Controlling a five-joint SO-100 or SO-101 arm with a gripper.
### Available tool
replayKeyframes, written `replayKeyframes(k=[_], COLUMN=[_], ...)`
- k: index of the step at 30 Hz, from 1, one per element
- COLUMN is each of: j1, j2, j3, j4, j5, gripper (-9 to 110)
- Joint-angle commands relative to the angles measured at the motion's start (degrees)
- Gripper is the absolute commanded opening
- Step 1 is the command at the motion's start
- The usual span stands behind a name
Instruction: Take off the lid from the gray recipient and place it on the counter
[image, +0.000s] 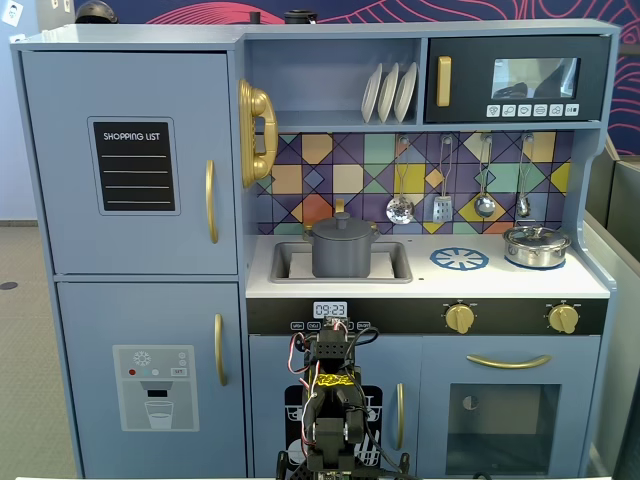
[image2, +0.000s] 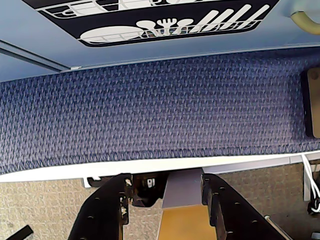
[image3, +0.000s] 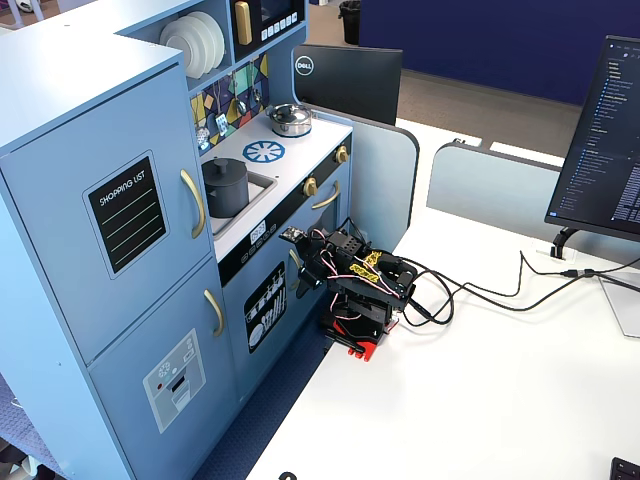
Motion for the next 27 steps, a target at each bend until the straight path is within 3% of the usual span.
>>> replayKeyframes(k=[1,18,27], j1=[2.72,2.55,2.99], j2=[-0.35,-0.35,-0.62], j3=[-0.09,-0.79,-24.26], j4=[9.93,8.26,-8.09], j5=[1.49,-0.09,1.14], gripper=[0,0,0])
